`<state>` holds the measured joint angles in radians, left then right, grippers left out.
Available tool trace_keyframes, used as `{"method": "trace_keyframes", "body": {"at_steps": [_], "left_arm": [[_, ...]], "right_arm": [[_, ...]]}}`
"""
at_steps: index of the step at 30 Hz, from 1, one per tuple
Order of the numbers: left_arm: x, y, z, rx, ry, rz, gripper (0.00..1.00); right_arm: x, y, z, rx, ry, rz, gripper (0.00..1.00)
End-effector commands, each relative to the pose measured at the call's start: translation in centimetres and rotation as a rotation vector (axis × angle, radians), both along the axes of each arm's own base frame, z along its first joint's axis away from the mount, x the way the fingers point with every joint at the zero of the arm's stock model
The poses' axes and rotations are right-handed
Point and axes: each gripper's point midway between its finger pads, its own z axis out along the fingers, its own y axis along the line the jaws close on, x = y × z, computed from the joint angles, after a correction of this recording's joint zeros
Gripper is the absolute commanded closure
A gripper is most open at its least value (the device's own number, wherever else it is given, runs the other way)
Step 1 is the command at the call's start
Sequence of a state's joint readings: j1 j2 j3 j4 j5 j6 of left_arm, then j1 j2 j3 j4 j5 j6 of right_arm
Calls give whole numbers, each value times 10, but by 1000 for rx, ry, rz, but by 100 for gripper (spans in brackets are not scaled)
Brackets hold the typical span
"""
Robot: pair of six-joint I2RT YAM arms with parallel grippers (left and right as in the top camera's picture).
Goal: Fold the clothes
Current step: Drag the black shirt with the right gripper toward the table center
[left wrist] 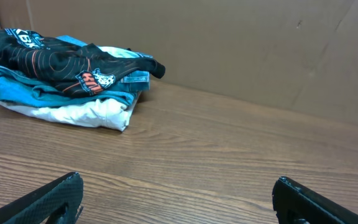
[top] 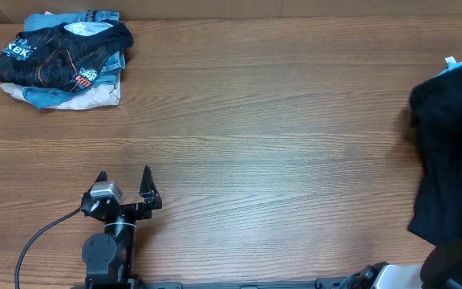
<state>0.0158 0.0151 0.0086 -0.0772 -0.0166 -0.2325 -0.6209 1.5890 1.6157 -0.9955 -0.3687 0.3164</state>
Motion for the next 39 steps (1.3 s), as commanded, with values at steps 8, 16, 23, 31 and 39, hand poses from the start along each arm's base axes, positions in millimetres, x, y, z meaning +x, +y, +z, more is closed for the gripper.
{"method": "trace_keyframes", "body": {"at_steps": [8, 16, 23, 31, 39], "left_arm": [[0, 4, 1, 13, -9, 17, 0], [0, 4, 1, 13, -9, 17, 0], [0, 4, 1, 13, -9, 17, 0], [0, 4, 1, 13, -9, 17, 0], [0, 4, 1, 13, -9, 17, 0]], "right_arm": [[40, 179, 28, 76, -98, 488, 96], [38, 305, 26, -2, -108, 759, 96], [16, 399, -17, 16, 2, 969, 96], [7, 451, -72, -37, 111, 1060, 65], [35, 349, -18, -294, 113, 753, 33]]}}
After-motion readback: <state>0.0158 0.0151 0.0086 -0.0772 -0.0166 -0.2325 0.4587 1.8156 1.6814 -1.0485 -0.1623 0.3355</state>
